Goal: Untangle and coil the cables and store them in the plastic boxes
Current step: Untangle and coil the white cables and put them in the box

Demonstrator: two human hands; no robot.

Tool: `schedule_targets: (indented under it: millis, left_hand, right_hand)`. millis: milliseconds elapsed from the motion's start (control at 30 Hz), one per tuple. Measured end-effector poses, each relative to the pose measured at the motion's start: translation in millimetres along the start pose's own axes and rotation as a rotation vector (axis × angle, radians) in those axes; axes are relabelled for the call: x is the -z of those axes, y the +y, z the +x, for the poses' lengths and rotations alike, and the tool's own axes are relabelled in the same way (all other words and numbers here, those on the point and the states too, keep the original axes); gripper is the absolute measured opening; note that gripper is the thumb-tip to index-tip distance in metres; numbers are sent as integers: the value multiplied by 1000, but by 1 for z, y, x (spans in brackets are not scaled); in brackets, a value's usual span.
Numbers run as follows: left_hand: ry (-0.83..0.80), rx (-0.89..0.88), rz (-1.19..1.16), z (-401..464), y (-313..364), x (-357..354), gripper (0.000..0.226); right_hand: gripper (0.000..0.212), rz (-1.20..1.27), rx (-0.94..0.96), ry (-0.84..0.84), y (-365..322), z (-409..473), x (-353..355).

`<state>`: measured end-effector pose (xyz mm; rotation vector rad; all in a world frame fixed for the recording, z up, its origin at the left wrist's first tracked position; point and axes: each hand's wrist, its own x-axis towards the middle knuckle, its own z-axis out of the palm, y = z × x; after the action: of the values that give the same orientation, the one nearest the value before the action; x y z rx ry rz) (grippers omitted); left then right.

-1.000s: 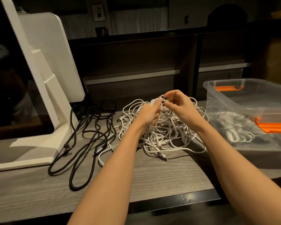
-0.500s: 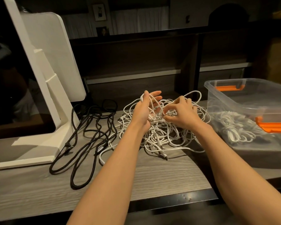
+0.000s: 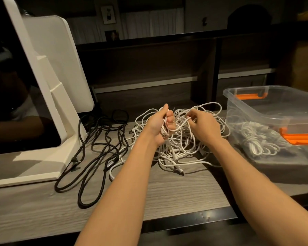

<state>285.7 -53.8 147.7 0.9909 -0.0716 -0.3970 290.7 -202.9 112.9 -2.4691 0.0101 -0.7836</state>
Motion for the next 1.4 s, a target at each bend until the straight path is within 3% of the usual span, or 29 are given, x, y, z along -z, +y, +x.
schedule_targets:
  millis: [200,367,433,567,633,800,933,1000,1133,1300,1400]
  left_hand:
    - [150,-100,418,6,-3,8,54]
    - [103,-233,866,6,-6,4,64]
    - [52,-216,929,5,-8,3,64]
    - [-29,-148,865,2,-9,3,62]
    - [-13,-179,814,4,-10,1,63]
    - [69,-178,595,7,-13,4,54]
    - [86,-153,484,8,-11,6,45]
    - [71,-158,542,5,-10,5,48]
    - [-33,-160,720,-1,-14,-1,53]
    - [-168,-37,568,-10,-9,-6,67]
    - [-277,-20,612,-15,-8,-7,63]
  right_hand:
    - [12,400,137,143,-10,1,8]
    - [19,689,145,-20,-29,-8,16]
    - [20,807,115,-72,-30,-7,19]
    - [15,1013,-18,-169,-24,-1,24]
    - [8,994,-39,-222,-20,1,23]
    - [17,759,69,-240,-19,-2,19]
    - [16,784,101,-213,-23,-3,22]
    - [16,837,105,-252,-25,-5,24]
    - [24,832,93,-243,-26,-6,22]
    - [17,813,82,-202,-24,-5,17]
    - [13,828,54,-205,-24,-4,15]
